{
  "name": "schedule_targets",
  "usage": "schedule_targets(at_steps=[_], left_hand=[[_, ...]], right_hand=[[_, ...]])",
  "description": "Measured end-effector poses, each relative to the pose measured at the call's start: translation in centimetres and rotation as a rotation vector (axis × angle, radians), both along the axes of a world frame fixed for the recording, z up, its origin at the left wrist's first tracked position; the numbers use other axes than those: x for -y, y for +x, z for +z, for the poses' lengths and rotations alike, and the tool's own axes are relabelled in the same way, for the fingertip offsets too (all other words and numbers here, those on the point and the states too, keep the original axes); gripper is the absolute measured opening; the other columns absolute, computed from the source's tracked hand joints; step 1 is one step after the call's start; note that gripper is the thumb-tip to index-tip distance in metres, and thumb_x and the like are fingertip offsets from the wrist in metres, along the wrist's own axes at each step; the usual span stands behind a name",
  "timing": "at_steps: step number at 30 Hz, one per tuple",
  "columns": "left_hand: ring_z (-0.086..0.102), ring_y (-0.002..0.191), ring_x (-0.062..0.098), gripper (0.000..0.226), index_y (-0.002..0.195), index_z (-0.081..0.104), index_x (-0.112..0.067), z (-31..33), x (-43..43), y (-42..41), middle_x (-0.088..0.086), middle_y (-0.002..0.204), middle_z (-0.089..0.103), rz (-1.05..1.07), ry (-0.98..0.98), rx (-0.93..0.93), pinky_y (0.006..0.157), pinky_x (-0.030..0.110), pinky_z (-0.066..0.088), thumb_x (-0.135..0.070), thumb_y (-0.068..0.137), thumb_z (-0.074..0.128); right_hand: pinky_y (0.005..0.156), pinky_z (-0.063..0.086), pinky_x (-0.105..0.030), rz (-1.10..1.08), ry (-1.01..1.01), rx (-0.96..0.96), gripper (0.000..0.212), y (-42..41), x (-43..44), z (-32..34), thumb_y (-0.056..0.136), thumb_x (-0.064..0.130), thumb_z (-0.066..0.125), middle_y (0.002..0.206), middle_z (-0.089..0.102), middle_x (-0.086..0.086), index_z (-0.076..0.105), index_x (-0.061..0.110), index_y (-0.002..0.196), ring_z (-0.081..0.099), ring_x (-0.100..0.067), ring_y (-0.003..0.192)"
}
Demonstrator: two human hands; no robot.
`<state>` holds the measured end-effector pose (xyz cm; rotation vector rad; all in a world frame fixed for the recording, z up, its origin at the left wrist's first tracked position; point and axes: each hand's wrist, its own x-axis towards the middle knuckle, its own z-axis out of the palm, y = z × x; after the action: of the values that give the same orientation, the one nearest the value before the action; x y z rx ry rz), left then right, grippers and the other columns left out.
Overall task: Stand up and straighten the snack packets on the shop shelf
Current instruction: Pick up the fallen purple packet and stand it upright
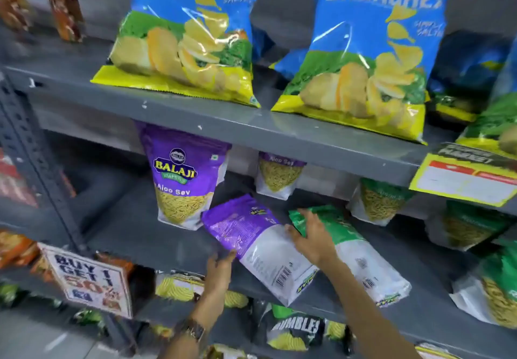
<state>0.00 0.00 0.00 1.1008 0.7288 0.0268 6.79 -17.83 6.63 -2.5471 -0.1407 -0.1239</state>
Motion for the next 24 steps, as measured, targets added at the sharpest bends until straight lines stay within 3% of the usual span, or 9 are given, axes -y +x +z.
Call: schedule_targets(at_steps=[1, 4, 7, 10, 13, 16, 18, 20, 24], left_hand=[[0.046, 0.121, 0.028, 0.05, 0.131, 0.039, -0.004, -0.2, 0.2, 0.5, 0.017, 0.137, 0.046, -0.01, -0.081, -0.032, 0.099, 0.045, 0.038, -0.018, 0.088, 0.059], [0.052, 0.109, 0.026, 0.045, 0.12, 0.044, -0.006, -0.8, 0.6, 1.8, 0.014, 0.122, 0.052, -0.028, -0.187, -0.074, 0.084, 0.043, 0.045, -0.018, 0.083, 0.066], [0.055, 0.098, 0.021, 0.036, 0.107, 0.051, -0.009, -1.2, 1.3, 2.5, 0.012, 0.113, 0.058, -0.092, -0.165, -0.051, 0.079, 0.043, 0.051, -0.022, 0.079, 0.07], [0.06, 0.103, 0.023, 0.051, 0.114, 0.051, -0.014, -1.0, 2.0, 2.2, 0.009, 0.112, 0.064, -0.133, -0.106, 0.03, 0.085, 0.045, 0.051, -0.027, 0.072, 0.076], [0.063, 0.093, 0.018, 0.038, 0.101, 0.05, -0.019, -0.7, 2.6, 1.8, 0.005, 0.105, 0.064, -0.087, -0.058, 0.1, 0.077, 0.041, 0.052, -0.02, 0.073, 0.075], [0.064, 0.086, 0.013, 0.034, 0.094, 0.05, -0.024, -0.2, 3.0, 1.5, 0.001, 0.101, 0.065, -0.077, 0.017, 0.143, 0.063, 0.032, 0.049, -0.016, 0.073, 0.075], [0.065, 0.084, 0.012, 0.035, 0.093, 0.051, -0.024, 0.4, 3.0, 1.7, 0.0, 0.1, 0.066, -0.089, 0.058, 0.186, 0.061, 0.029, 0.051, -0.018, 0.071, 0.077], [0.067, 0.079, 0.007, 0.032, 0.095, 0.055, -0.023, 1.5, 2.7, 2.4, 0.0, 0.099, 0.069, -0.101, 0.118, 0.253, 0.057, 0.023, 0.053, -0.019, 0.071, 0.077], [0.067, 0.077, -0.001, 0.038, 0.11, 0.058, -0.012, 4.5, 1.4, 5.7, 0.001, 0.099, 0.071, -0.129, 0.299, 0.433, 0.066, 0.012, 0.052, -0.013, 0.075, 0.074]], right_hand=[[0.092, 0.043, -0.036, -0.012, 0.082, -0.135, 0.053, 1.1, -0.1, -0.5, 0.089, 0.034, 0.057, 0.133, 0.052, -0.018, 0.041, 0.01, 0.134, 0.05, -0.035, 0.121], [0.056, 0.045, -0.032, -0.052, 0.283, -0.439, 0.045, 3.4, -0.7, -1.5, 0.088, 0.031, 0.061, 0.117, 0.061, -0.028, 0.049, 0.006, 0.123, 0.06, -0.042, 0.104], [0.063, 0.045, -0.027, 0.01, 0.237, -0.557, 0.036, 5.3, -0.1, -3.3, 0.081, 0.044, 0.065, 0.083, 0.063, -0.003, 0.058, 0.014, 0.1, 0.061, -0.019, 0.073], [0.067, 0.05, -0.025, 0.068, 0.329, -0.709, 0.038, 5.8, 1.0, -3.5, 0.071, 0.048, 0.074, 0.081, 0.072, 0.004, 0.067, 0.018, 0.094, 0.068, -0.012, 0.069], [0.069, 0.054, -0.029, 0.065, 0.356, -0.701, 0.045, 5.6, 1.7, -3.1, 0.066, 0.043, 0.079, 0.089, 0.073, -0.006, 0.065, 0.014, 0.098, 0.07, -0.02, 0.075], [0.068, 0.055, -0.031, 0.077, 0.417, -0.632, 0.03, 4.7, 2.7, -2.3, 0.066, 0.036, 0.081, 0.087, 0.074, -0.004, 0.063, 0.022, 0.086, 0.071, -0.022, 0.079], [0.059, 0.055, -0.023, 0.132, 0.485, -0.59, 0.012, 4.0, 3.5, -1.7, 0.068, 0.029, 0.081, 0.07, 0.076, 0.007, 0.07, 0.028, 0.072, 0.072, -0.011, 0.069], [0.048, 0.049, -0.013, 0.187, 0.54, -0.553, 0.015, 3.7, 4.2, -0.9, 0.07, 0.024, 0.08, 0.063, 0.073, 0.013, 0.072, 0.035, 0.066, 0.069, 0.0, 0.059], [0.062, 0.054, -0.025, 0.195, 0.596, -0.452, 0.027, 4.4, 3.8, 0.6, 0.067, 0.02, 0.083, 0.081, 0.073, 0.003, 0.064, 0.024, 0.085, 0.068, -0.013, 0.075]])
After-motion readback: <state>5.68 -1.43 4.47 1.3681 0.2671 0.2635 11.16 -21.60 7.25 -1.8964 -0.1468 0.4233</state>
